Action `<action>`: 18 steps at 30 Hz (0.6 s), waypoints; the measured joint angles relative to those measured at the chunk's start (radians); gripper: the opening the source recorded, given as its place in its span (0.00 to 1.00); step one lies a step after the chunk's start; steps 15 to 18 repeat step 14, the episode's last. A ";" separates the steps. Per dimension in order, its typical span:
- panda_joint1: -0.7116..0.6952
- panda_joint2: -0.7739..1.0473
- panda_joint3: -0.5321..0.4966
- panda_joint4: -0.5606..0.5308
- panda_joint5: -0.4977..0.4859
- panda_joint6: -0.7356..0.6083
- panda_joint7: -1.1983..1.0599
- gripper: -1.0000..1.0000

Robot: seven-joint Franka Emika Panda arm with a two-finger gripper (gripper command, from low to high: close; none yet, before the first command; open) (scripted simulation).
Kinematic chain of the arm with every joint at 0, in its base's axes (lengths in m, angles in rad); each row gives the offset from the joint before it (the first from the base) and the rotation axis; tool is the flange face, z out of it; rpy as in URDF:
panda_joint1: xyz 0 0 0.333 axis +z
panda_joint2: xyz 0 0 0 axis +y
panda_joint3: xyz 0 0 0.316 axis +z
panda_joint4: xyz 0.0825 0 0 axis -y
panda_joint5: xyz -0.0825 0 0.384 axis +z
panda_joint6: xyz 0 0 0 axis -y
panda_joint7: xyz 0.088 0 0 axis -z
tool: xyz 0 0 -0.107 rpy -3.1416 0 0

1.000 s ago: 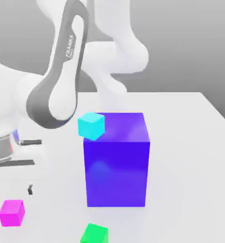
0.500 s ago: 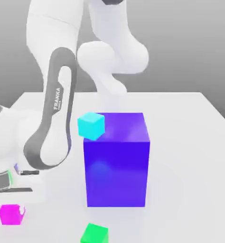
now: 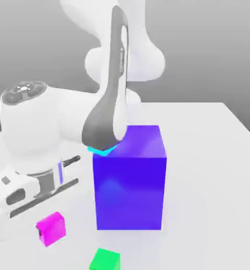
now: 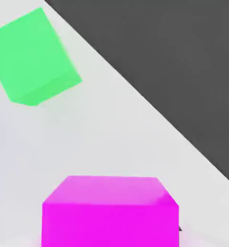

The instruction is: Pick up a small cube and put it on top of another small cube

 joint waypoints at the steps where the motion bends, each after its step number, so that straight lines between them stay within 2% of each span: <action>1: 0.008 -0.007 0.016 0.001 -0.012 -0.007 -0.042 0.00; 6: 0.045 -0.023 0.091 0.008 -0.055 -0.024 -0.241 0.00; 10: 0.032 0.089 0.126 0.016 -0.022 0.080 -0.293 0.00; 11: 0.028 0.111 0.131 0.018 -0.014 0.100 -0.299 1.00; 18: 0.028 0.111 0.131 0.018 -0.014 0.100 -0.299 1.00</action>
